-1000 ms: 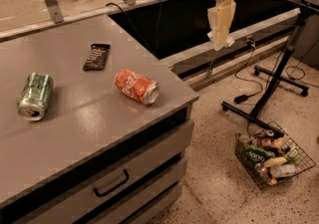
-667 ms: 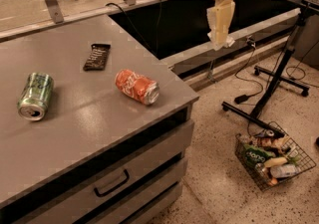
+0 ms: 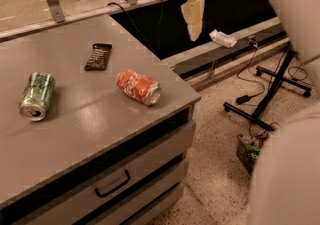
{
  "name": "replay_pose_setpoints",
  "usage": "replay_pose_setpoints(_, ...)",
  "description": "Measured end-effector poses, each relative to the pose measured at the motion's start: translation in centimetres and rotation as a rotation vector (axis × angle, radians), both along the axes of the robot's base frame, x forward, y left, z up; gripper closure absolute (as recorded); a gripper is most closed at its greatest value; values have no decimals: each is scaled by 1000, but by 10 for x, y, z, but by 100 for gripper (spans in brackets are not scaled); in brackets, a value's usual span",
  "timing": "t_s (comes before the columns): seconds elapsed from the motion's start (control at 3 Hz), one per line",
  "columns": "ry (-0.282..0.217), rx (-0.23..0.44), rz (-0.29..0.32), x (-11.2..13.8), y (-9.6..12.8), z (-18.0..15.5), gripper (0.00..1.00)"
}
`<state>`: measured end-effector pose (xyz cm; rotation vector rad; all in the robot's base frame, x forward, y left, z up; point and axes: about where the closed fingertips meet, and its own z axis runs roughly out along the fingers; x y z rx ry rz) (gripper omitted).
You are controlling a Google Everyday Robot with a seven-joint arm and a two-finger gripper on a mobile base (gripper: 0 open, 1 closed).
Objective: Pick rxbar chocolate
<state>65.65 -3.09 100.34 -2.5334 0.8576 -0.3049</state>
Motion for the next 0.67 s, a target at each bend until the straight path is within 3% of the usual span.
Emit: replay_pose_setpoints(0.67,-96,-144,313,51,77,-22,0)
